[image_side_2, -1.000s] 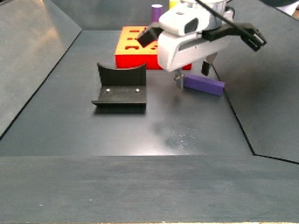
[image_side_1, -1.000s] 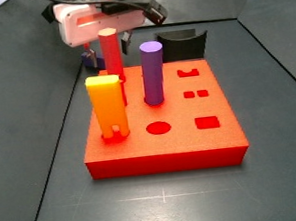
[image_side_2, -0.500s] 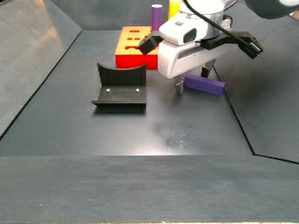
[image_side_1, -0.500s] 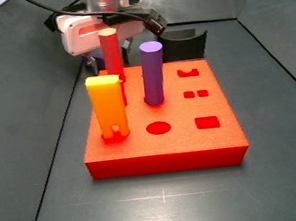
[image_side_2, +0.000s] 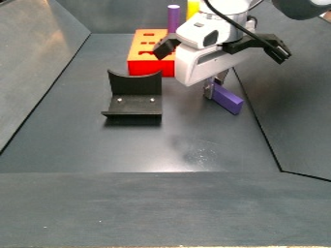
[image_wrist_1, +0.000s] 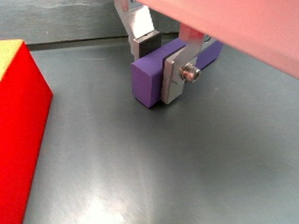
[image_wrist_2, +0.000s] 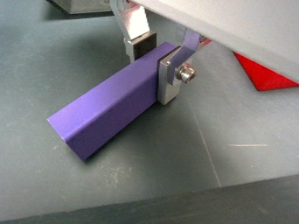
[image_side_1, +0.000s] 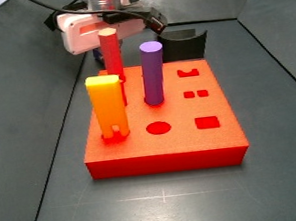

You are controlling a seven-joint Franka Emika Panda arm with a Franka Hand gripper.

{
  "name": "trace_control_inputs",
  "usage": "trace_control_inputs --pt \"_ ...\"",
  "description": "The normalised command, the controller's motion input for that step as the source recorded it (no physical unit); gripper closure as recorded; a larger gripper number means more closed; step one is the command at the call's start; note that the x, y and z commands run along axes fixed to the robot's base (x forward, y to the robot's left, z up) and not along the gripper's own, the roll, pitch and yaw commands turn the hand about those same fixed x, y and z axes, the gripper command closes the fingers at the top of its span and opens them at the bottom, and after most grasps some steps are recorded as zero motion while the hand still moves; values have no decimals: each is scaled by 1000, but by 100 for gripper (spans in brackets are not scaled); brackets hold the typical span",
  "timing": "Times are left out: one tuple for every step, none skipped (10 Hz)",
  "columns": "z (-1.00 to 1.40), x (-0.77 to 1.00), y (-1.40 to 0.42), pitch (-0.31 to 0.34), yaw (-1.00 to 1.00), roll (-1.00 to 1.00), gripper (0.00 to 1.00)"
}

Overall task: Pick up the rectangle object. Move up. Place the rectangle object on the fixture. Regrasp the rectangle object. Move to above the board. Insert the rectangle object.
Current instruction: Pick up the rectangle object, then move up, then place the rectangle object on the fixture.

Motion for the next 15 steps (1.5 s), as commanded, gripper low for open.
trace_control_inputs --pt "0 0 0 0 0 0 100" --pt "0 0 0 0 0 0 100" --pt "0 0 0 0 0 0 100" --pt "0 0 0 0 0 0 100" --pt "0 0 0 0 0 0 100" --pt "0 0 0 0 0 0 100" --pt "833 0 0 0 0 0 100" --pt "887 37 67 -30 29 5 100" --pt "784 0 63 2 23 10 100" --pt "661 -6 41 21 8 17 100" --pt "520 -11 29 40 -4 28 100" --pt "324 -9 23 45 -14 46 100" --pt "170 -16 21 46 -16 59 100" --pt "1000 0 0 0 0 0 100" --pt "1000 1 -1 5 -1 4 100"
